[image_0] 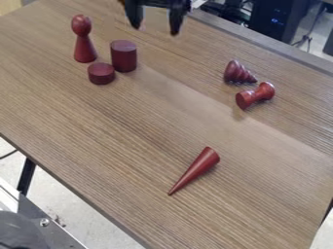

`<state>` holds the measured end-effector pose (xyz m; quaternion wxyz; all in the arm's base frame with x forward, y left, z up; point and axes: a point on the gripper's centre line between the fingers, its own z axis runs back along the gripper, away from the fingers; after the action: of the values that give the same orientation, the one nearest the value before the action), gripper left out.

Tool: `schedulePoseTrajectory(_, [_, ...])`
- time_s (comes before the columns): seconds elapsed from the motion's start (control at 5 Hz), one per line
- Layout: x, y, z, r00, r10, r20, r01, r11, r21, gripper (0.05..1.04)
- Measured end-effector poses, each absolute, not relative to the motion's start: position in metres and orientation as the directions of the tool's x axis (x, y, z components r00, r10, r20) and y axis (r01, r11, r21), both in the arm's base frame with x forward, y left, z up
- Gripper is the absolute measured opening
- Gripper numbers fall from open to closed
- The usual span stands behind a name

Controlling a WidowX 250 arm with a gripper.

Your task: Put the tall cylinder beside the short cylinder

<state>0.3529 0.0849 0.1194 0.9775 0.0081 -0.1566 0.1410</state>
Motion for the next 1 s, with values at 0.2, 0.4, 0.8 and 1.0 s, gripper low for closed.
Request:
schedulePoseTrajectory(0.2, [0.349, 0.075, 0.122, 0.93, 0.211, 0.302, -0.206, 0.977, -0.047, 1.0])
schedulePoseTrajectory(0.4, [0.345, 0.067, 0.119, 0.947, 0.188, 0.261, -0.172, 0.982, -0.082, 1.0])
schedulePoseTrajectory(0.8, [0.343, 0.067, 0.104, 0.972, 0.171, 0.16, -0.159, 0.984, -0.086, 1.001])
schedulePoseTrajectory(1.0, [0.343, 0.068, 0.104, 0.972, 0.173, 0.158, -0.161, 0.983, -0.086, 1.0])
